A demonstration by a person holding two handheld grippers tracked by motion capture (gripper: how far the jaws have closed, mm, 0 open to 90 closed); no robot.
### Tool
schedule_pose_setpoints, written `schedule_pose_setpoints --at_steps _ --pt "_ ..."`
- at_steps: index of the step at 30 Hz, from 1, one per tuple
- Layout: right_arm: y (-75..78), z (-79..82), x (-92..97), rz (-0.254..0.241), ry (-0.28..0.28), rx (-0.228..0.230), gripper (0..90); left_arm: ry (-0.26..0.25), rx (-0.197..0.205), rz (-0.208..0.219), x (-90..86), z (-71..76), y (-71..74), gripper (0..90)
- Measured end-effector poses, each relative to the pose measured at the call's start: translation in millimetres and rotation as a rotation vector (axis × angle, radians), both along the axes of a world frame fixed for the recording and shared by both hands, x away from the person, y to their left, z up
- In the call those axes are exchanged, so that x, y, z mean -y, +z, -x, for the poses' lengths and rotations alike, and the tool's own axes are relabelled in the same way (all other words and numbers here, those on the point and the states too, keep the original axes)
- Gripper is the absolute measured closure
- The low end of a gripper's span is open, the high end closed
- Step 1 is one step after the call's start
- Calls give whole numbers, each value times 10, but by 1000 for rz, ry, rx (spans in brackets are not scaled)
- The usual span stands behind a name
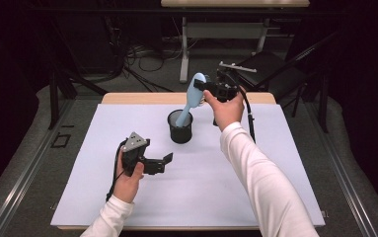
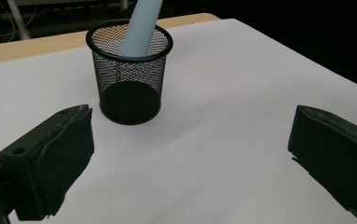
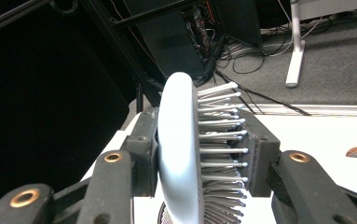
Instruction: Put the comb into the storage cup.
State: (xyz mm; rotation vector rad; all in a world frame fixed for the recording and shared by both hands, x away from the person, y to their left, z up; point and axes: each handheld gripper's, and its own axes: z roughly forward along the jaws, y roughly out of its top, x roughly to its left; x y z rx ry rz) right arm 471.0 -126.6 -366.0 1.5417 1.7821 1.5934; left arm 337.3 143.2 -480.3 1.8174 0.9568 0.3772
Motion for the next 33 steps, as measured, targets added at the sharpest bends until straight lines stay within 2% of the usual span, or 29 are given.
schedule_pose_setpoints --at_steps 22,33 --pt "-171 -9 -52 51 3 10 549 0 -1 -4 4 -5 -11 5" --pt "-220 -5 -141 88 18 24 548 -2 -1 -6 6 -3 -13 5"
